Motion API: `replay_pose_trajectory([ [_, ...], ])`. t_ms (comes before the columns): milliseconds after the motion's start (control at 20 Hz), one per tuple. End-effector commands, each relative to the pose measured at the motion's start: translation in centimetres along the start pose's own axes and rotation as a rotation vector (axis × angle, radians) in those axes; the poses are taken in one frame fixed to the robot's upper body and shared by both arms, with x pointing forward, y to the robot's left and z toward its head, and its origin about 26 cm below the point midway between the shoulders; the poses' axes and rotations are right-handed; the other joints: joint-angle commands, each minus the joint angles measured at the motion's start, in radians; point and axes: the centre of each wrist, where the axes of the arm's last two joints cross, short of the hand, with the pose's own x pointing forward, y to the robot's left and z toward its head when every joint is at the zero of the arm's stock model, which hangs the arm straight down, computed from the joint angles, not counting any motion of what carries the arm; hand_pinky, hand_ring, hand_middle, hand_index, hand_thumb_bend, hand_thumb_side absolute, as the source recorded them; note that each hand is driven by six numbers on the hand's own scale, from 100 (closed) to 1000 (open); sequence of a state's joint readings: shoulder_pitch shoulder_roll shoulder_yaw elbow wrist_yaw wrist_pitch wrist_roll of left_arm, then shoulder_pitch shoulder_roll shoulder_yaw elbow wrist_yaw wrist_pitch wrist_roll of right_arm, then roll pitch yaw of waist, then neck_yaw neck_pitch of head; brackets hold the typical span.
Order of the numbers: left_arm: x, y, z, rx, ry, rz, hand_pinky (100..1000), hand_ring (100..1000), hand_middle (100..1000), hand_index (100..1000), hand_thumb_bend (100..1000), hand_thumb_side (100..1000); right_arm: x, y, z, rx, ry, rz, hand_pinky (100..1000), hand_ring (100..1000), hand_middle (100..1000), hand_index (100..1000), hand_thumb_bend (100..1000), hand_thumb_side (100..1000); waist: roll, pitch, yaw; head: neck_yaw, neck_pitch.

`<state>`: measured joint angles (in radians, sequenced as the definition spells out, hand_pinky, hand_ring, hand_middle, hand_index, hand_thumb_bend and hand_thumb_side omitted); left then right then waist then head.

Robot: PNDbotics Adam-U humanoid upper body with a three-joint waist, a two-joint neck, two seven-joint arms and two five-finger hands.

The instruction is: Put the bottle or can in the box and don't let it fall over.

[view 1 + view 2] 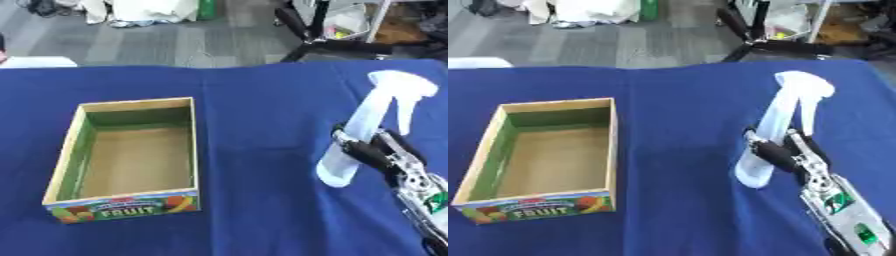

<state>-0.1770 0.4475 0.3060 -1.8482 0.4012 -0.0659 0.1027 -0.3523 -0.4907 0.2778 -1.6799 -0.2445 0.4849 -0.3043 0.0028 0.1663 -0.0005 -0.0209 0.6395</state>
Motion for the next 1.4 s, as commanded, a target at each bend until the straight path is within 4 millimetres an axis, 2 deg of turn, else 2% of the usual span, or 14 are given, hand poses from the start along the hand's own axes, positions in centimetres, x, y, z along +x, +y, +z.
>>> replay_pose_trajectory([
  [50, 0.9, 0.2, -0.7, -0.017, -0.03, -0.015, 897, 1000, 1000, 746, 586, 575, 0.6, -0.6, -0.1, -0.038, -0.021, -0.005, 964, 930, 949, 633, 100, 419, 0.004, -0.008, 0.0, 0.0, -0.013],
  [350, 0.8, 0.2, -0.7, -0.018, -0.029, -0.015, 897, 1000, 1000, 744, 582, 574, 0.6, -0.8, -0.3, -0.092, -0.027, -0.016, 887, 773, 782, 488, 100, 412, 0.005, -0.007, 0.0, -0.001, -0.015],
  [600, 0.8, 0.2, -0.7, -0.02, -0.029, -0.015, 897, 1000, 1000, 743, 580, 575, 0.2, -0.8, -0.7, -0.132, -0.014, -0.037, 863, 648, 740, 346, 100, 382, 0.007, -0.006, 0.0, -0.003, -0.015],
  [850, 0.8, 0.2, -0.6, -0.022, -0.028, -0.015, 898, 1000, 1000, 742, 574, 575, -0.2, -0.7, -1.0, -0.147, -0.02, -0.069, 862, 557, 624, 209, 100, 376, 0.007, -0.005, -0.001, -0.004, -0.014],
  [1100, 0.8, 0.2, -0.7, -0.024, -0.029, -0.015, 898, 1000, 1000, 740, 572, 575, -0.4, -0.6, -1.0, -0.141, -0.044, -0.105, 804, 455, 534, 161, 100, 373, 0.007, -0.005, -0.001, -0.004, -0.012],
  [1400, 0.8, 0.2, -0.7, -0.025, -0.029, -0.018, 898, 1000, 1000, 739, 572, 575, 0.5, -0.9, -0.6, -0.152, -0.12, -0.122, 739, 396, 515, 156, 100, 404, 0.006, -0.007, -0.002, -0.002, -0.009],
])
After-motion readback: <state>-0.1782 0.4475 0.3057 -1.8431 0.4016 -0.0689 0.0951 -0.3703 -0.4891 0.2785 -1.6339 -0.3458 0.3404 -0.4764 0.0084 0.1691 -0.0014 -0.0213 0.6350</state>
